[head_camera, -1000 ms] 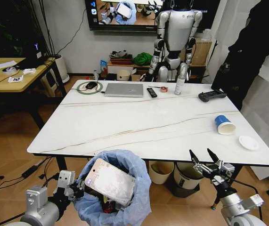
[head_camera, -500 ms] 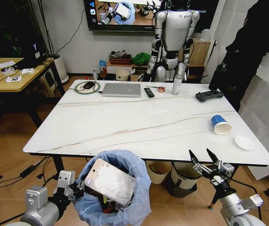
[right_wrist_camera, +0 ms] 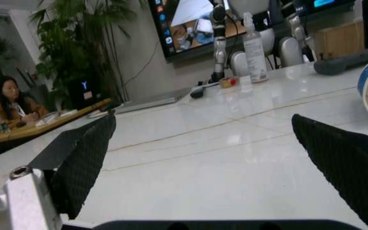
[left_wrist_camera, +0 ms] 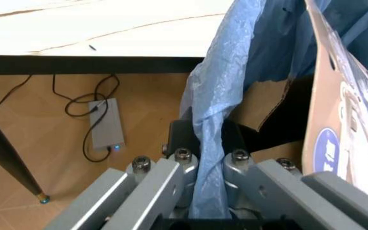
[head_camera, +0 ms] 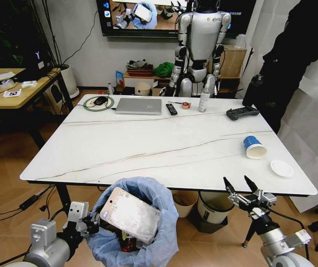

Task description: Pick up the trash bin and place the trash from the table into it.

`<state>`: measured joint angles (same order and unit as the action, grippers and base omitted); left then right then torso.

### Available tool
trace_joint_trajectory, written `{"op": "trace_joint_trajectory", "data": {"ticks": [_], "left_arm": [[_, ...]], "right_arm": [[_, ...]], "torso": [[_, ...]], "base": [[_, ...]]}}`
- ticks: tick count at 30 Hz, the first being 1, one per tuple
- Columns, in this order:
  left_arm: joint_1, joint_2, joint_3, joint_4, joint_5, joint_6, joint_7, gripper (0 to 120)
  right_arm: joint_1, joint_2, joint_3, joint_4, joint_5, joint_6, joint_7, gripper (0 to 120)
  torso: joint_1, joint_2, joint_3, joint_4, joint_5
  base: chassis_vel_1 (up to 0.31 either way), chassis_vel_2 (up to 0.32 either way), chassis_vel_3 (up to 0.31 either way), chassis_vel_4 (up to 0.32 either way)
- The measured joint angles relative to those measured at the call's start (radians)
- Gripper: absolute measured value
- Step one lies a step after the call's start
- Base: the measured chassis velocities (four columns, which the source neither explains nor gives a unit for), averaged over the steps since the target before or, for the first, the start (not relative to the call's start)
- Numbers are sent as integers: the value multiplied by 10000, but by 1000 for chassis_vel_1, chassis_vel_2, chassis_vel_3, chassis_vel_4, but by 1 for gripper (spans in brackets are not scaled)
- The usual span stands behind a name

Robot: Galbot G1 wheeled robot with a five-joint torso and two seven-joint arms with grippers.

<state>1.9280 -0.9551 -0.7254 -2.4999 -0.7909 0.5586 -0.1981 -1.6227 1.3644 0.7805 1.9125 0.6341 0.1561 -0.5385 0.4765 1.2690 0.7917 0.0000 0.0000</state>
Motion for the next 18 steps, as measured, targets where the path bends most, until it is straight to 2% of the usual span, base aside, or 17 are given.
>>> {"op": "trace_joint_trajectory", "data": {"ticks": [18], "left_arm": [[-18, -22, 15, 0, -4, 1, 0, 0]], "right_arm": [[22, -2, -9, -10, 42, -2, -54, 100]], "torso": [[1, 0, 0, -1, 0]], "base": [[-52, -53, 60, 57]]}}
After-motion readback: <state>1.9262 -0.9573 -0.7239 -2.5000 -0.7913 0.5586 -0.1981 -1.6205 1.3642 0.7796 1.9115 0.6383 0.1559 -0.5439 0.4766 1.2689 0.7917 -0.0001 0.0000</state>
